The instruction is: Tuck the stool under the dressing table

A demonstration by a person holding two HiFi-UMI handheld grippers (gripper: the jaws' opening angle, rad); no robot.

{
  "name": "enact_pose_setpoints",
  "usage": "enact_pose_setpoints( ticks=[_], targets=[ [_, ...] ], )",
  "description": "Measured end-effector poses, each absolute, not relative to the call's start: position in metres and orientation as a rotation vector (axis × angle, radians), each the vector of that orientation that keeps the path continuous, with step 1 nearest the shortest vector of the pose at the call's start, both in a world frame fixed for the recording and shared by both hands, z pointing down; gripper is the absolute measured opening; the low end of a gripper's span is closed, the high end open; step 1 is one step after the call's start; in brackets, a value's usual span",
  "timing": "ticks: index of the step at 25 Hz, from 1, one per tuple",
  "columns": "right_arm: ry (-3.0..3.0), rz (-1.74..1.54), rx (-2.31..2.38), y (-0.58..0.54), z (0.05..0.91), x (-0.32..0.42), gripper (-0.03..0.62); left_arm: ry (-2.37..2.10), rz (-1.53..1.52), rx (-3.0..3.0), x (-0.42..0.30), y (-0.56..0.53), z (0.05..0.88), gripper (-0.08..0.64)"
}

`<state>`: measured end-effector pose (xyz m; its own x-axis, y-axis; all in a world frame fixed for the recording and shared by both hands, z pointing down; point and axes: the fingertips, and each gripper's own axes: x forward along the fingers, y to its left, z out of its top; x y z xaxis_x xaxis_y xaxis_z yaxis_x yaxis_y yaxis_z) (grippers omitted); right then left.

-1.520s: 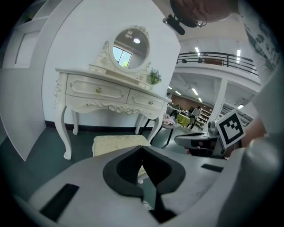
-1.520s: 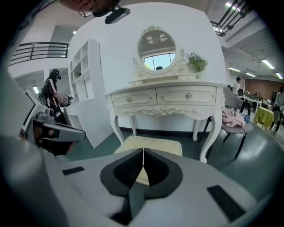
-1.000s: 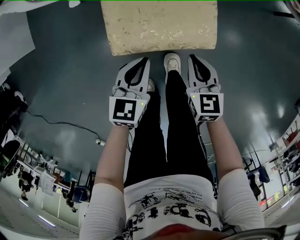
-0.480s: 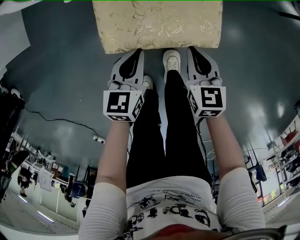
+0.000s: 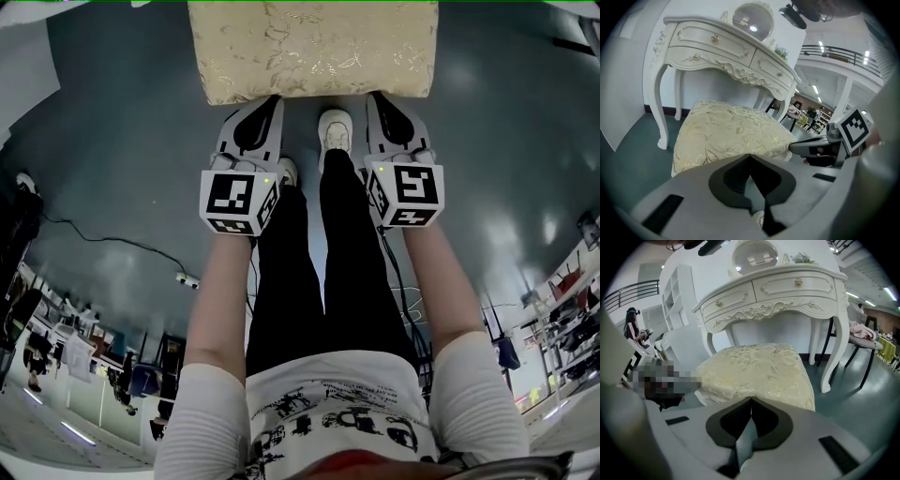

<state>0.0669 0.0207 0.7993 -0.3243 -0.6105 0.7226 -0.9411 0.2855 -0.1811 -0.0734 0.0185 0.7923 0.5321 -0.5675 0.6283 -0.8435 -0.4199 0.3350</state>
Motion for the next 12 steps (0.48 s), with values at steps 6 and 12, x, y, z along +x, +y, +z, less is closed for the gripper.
enact_pose_setpoints(
  ticks=[6,12],
  targets=[
    [-2.045,0.822,1.381,-0.035,0.793,0.071,0.017,-1.199,0.533,2.114,-0.07,-0.038,0.786,0.02],
    [-2.066,0.833,1.372,-0.069,0.793,0.074,0.017,-1.204,0.518,2.127,-0.067,-0.07,0.787,0.02]
  ],
)
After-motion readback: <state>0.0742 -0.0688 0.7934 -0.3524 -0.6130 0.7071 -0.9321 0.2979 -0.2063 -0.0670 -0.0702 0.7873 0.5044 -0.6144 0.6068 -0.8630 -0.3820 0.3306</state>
